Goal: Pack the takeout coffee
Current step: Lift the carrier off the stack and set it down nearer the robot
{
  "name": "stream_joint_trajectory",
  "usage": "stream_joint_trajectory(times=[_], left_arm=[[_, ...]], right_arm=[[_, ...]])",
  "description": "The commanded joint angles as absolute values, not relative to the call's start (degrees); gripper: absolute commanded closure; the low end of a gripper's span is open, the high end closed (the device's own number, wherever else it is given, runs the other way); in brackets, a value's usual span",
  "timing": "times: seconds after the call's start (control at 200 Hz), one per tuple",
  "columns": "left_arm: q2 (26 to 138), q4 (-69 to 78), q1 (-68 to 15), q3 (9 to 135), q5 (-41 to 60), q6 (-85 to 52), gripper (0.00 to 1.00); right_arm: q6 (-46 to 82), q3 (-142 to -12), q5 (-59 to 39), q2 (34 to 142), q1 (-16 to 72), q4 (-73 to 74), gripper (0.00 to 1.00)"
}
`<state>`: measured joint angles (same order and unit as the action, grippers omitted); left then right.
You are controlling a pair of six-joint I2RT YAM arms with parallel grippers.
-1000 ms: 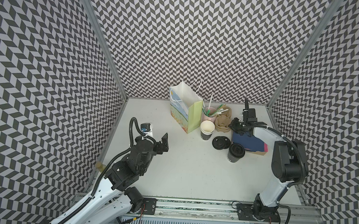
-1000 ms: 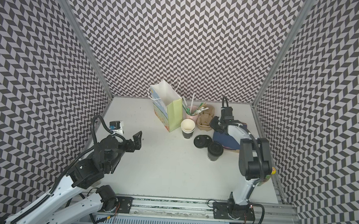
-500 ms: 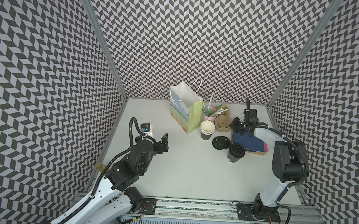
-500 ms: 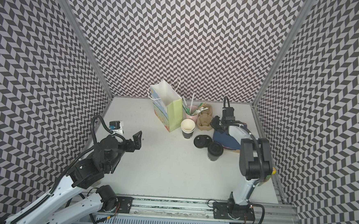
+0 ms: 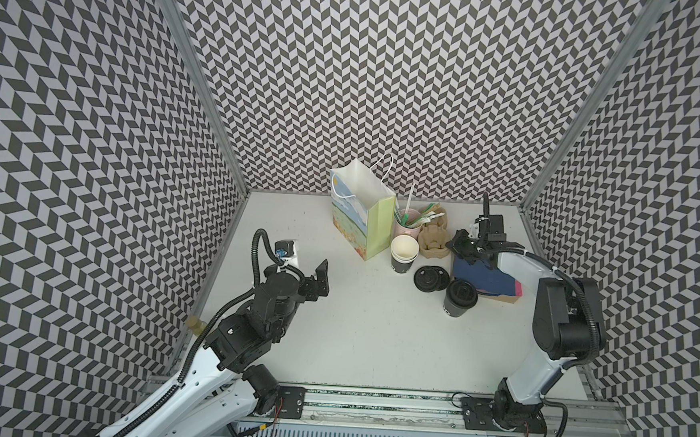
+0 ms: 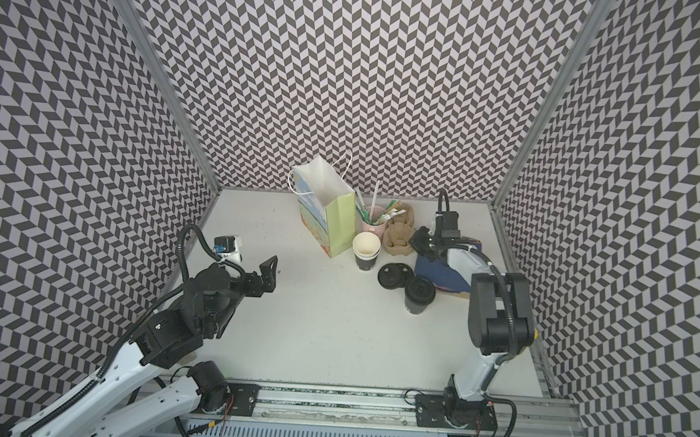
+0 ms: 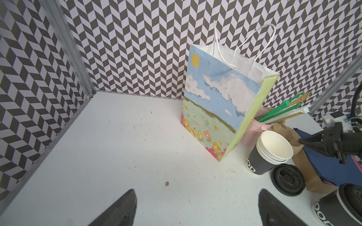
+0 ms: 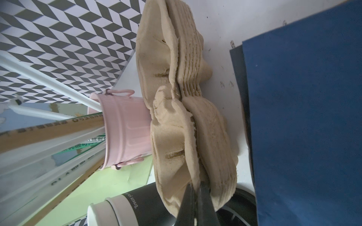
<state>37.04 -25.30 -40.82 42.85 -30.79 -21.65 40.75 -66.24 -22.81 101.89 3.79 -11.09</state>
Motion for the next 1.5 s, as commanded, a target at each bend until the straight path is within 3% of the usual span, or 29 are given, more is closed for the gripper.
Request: stream_joint_trajectory(times=[0.0, 0.671, 1.207, 1.497], left_arm=[[36.78, -23.91, -40.39, 42.26, -30.76, -21.18, 0.03], [36.93, -23.90, -40.31, 42.33, -30.50, -20.99, 0.03], [36.18, -23.91, -40.26, 42.30, -30.50, -21.01, 0.03], [35.58, -23.96, -40.19, 42.42, -30.78, -21.18, 0.03]], right_arm=[[42.03, -64.71, -25.73, 98.99, 3.11, -5.08, 1.00], [47.38, -57.92, -36.92, 93.88, 0.07, 11.64, 1.00], [47.11, -54.80, -26.87, 79.10, -1.74, 3.31, 1.00], [42.73, -50.66, -29.67, 63.70, 0.95, -6.80, 1.00]])
